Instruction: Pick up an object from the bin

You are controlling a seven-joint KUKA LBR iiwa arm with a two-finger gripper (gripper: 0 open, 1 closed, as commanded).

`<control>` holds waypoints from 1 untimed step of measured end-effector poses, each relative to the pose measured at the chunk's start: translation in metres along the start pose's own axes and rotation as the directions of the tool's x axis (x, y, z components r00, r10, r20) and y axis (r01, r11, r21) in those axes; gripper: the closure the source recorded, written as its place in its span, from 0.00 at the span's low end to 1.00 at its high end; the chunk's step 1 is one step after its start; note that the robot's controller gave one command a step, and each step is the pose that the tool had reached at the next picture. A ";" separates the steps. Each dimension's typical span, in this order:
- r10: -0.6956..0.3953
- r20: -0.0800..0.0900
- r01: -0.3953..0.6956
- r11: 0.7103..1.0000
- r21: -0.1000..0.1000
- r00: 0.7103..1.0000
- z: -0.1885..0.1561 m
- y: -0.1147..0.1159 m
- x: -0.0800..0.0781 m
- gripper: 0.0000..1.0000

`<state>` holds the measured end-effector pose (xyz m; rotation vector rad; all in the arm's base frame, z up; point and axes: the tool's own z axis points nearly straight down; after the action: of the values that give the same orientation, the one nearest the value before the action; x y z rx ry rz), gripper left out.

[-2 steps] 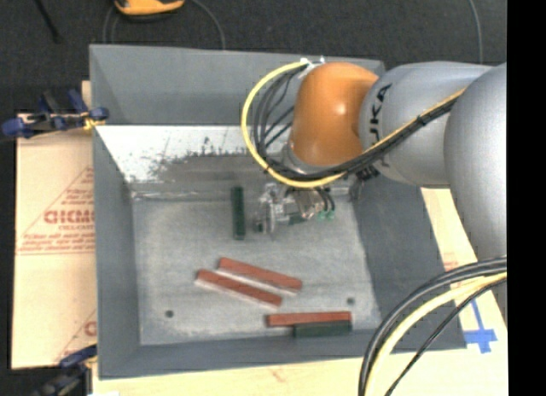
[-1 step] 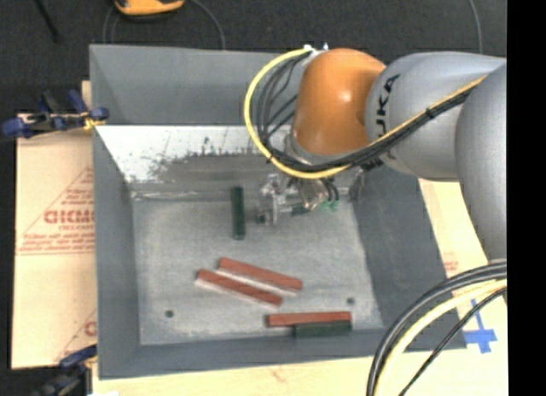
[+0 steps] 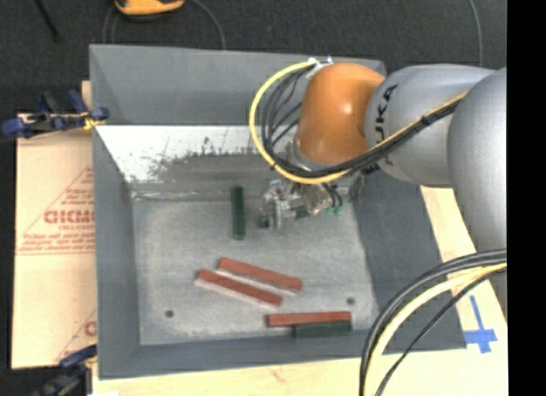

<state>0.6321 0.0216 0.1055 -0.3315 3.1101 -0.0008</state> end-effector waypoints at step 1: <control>0.060 -0.016 -0.060 0.998 -0.002 0.998 0.010 0.022 0.004 1.00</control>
Offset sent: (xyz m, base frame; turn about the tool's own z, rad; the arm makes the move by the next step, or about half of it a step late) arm 0.0209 -0.0557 -0.0095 -0.0148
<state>0.6242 0.0420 0.0956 -0.2385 3.1346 0.0012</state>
